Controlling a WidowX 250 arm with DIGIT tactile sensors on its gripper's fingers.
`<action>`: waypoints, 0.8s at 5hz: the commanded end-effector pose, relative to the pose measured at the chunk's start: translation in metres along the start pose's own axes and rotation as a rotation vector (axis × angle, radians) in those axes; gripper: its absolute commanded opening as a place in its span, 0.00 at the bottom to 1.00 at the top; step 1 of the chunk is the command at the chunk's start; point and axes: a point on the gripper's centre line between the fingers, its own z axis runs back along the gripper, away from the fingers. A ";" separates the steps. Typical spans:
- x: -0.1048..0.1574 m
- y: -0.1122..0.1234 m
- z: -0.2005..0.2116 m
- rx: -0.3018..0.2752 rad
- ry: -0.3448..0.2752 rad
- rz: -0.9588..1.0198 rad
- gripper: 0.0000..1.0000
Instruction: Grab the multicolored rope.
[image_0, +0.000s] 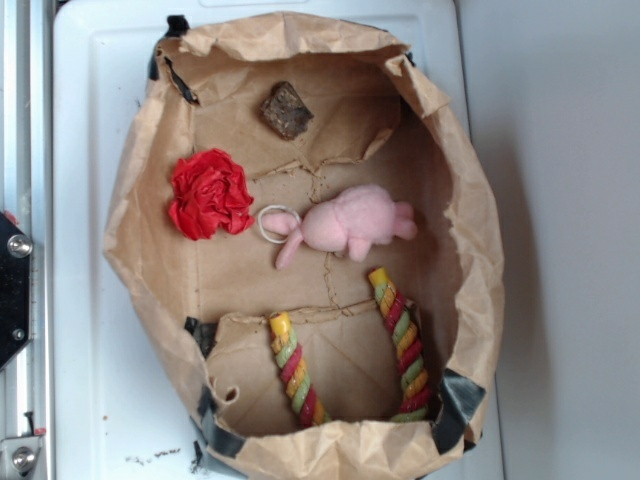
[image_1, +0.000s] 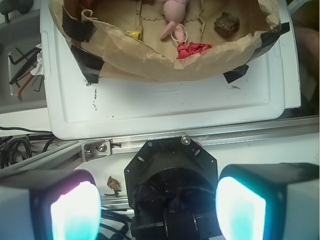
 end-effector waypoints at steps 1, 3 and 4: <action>0.000 0.000 0.000 0.000 0.000 0.000 1.00; 0.058 -0.025 -0.018 0.022 -0.051 0.028 1.00; 0.082 -0.029 -0.035 0.039 -0.105 -0.046 1.00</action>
